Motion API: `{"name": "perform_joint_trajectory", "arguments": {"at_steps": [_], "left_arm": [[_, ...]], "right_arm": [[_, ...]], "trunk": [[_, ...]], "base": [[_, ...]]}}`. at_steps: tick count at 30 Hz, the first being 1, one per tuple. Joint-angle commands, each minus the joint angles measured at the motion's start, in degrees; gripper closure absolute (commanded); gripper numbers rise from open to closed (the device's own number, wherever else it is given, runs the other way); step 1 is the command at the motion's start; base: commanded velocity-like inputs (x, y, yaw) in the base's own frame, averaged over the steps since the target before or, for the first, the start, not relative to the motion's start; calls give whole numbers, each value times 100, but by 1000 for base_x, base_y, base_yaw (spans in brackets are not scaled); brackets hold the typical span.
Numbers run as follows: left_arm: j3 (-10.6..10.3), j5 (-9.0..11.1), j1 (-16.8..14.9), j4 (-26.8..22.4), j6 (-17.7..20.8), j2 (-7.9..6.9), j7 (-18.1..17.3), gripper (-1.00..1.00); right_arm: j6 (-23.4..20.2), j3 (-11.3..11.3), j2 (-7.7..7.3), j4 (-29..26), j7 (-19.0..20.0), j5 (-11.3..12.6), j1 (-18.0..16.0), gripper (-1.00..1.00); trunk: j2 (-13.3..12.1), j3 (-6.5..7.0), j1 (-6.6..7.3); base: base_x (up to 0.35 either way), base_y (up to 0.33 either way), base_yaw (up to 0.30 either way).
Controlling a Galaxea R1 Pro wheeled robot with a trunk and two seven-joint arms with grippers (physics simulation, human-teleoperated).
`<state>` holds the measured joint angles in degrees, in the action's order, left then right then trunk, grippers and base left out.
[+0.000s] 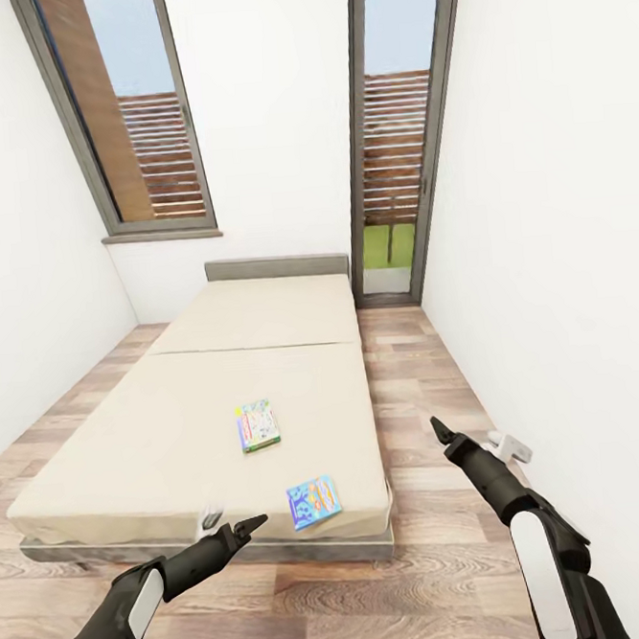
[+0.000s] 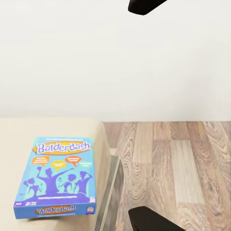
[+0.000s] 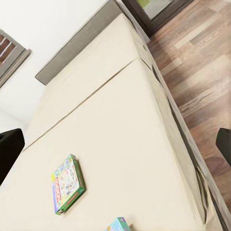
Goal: Put all the toys in the child's room - the three board games (two on the bed and one on the table), the two jigsaw puzzles on the table, and the tennis ball on the table - inside the toy box on the table in the child's room.
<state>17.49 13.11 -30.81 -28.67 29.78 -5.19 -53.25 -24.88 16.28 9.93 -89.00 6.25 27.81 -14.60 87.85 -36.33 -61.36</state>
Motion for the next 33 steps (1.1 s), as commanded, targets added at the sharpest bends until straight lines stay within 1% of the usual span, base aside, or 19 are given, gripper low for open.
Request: {"name": "perform_joint_trajectory", "arguments": {"at_steps": [1,5,8,13,14,16,17,19,20,21,22,24,27,33], "left_arm": [[9,25,-4,2,45,0,-10,-100],[9,25,-1,2,41,0,-10,-100],[9,25,-1,2,38,0,-10,-100],[9,25,1,3,37,0,-10,-100],[9,25,-1,4,36,0,-10,-100],[9,25,-2,3,36,0,-10,-100],[9,25,-3,3,36,0,-10,-100],[9,25,-3,3,36,0,-10,-100],[9,25,-3,2,36,0,-10,-100],[9,25,-3,2,38,0,-10,-100],[9,25,-2,2,42,0,-10,-100],[9,25,-1,2,48,0,-10,-100],[9,25,-2,2,55,0,-10,-100],[9,25,-3,2,64,0,-16,-100]], "right_arm": [[-38,21,7,-6,20,23,-6,-100],[-9,23,7,-4,34,36,-7,-100],[17,22,7,-4,40,99,-6,-100],[39,-1,7,71,26,361,-7,-100],[54,-3,7,142,22,455,-7,-100],[81,1,7,221,20,563,-7,-100],[126,6,7,299,21,698,-8,-100],[199,8,7,369,19,857,-8,-100],[296,7,7,428,18,1024,-8,-100],[348,5,7,456,18,1105,-8,-100],[453,3,7,513,17,1248,-8,-100],[574,-4,7,594,17,1383,-8,-100],[656,-8,7,666,17,1467,-8,-100],[708,-22,7,708,16,1516,-8,-100]], "trunk": [[44,-24,-22],[205,-96,-110],[325,-149,-176],[526,-239,-286],[566,-257,-308],[646,-293,-352],[686,-311,-374],[766,-347,-418],[806,-365,-440],[847,-383,-462],[887,-401,-483],[967,-437,-527],[1087,-491,-593],[1328,-598,-725]], "base": [[0,0,0],[0,0,0],[0,0,0],[0,0,0],[0,0,0],[0,0,0],[0,0,0],[0,0,0],[0,0,0],[0,0,0],[0,0,0],[0,0,0],[0,0,0],[0,0,0]]}}
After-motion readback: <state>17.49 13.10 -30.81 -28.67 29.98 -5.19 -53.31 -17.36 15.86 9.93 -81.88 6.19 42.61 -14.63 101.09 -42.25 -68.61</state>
